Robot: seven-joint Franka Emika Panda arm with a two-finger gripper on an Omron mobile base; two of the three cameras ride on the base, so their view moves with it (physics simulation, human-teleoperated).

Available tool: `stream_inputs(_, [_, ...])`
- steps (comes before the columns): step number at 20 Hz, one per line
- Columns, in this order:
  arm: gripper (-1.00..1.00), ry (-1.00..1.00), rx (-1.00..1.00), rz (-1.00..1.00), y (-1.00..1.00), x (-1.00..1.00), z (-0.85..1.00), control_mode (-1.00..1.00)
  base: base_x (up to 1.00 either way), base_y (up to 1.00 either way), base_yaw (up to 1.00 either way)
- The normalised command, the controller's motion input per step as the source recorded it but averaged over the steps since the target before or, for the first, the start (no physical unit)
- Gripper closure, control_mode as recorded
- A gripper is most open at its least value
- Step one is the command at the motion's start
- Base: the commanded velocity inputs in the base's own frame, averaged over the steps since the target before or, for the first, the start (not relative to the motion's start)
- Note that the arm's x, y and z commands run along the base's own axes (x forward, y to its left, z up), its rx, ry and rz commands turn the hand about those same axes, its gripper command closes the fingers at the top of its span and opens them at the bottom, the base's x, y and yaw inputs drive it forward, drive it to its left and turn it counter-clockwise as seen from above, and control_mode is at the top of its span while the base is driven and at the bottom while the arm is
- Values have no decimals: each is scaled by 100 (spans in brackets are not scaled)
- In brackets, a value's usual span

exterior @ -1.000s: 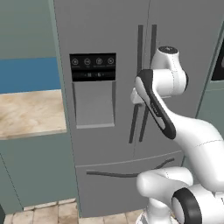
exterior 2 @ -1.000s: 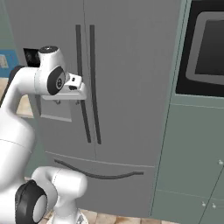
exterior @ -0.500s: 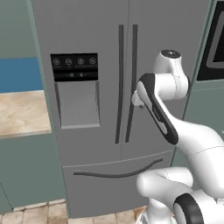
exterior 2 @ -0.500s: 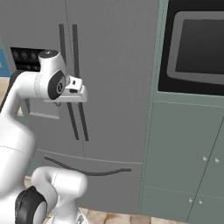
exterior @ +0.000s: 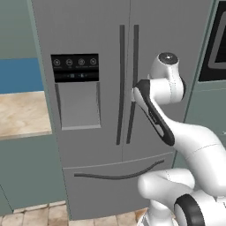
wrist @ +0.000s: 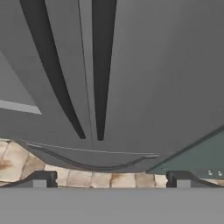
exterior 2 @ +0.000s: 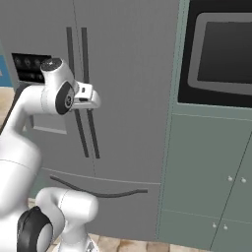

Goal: Gather the lemon wedge and squash from the fridge and place them on a tray on the dining counter. Then gather the chicken drumstick and steak from the fridge and place them on the other tray.

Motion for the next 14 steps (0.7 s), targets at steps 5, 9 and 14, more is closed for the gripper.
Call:
stream_inputs(5, [-100,-19,0,0,0,38,0,-100,0,0,0])
stream_inputs(9, [-100,-10,1,-1,0,44,0,-100,0,0,0])
stream_inputs(14, [-100,0,1,0,0,32,0,-100,0,0,0])
